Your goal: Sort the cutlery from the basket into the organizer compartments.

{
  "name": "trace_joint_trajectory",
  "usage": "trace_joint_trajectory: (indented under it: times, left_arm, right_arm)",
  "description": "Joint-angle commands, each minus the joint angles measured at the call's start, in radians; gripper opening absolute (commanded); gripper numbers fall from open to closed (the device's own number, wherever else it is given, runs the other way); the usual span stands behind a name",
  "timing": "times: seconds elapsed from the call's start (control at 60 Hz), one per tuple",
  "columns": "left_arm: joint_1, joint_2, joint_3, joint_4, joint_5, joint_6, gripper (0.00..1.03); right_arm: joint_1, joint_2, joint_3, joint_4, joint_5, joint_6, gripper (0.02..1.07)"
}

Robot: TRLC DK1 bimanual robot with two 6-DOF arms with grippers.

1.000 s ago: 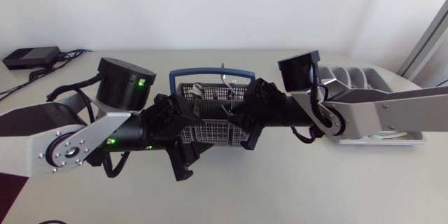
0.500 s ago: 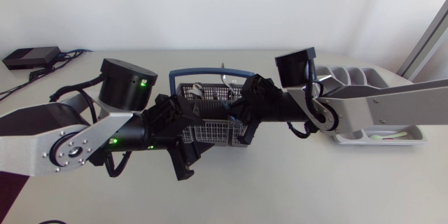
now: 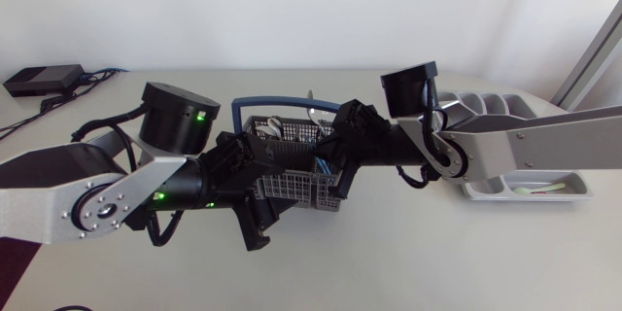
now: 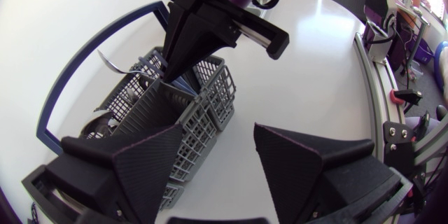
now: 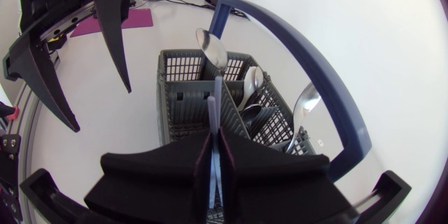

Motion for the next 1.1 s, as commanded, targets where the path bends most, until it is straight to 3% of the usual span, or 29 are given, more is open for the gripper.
trace_joint_trajectory:
  times: [0.0, 0.433, 0.65, 1.083]
  left_arm:
    - [-0.002, 0.017, -0.017, 0.01, 0.005, -0.02, 0.7]
    - [-0.017, 0.023, -0.023, 0.021, 0.005, -0.022, 0.7]
    - [-0.019, 0.025, -0.02, 0.026, 0.005, -0.024, 0.7]
    - [-0.017, 0.028, -0.017, 0.033, 0.005, -0.024, 0.7]
  right_arm:
    - [0.012, -0.002, -0.017, -0.029, -0.013, 0.002, 0.08]
    - [0.087, -0.109, -0.058, -0.082, 0.034, -0.013, 0.08]
    - [0.15, -0.149, -0.093, -0.079, 0.117, -0.042, 0.08]
    - [0.147, -0.233, -0.067, -0.137, 0.123, -0.038, 0.08]
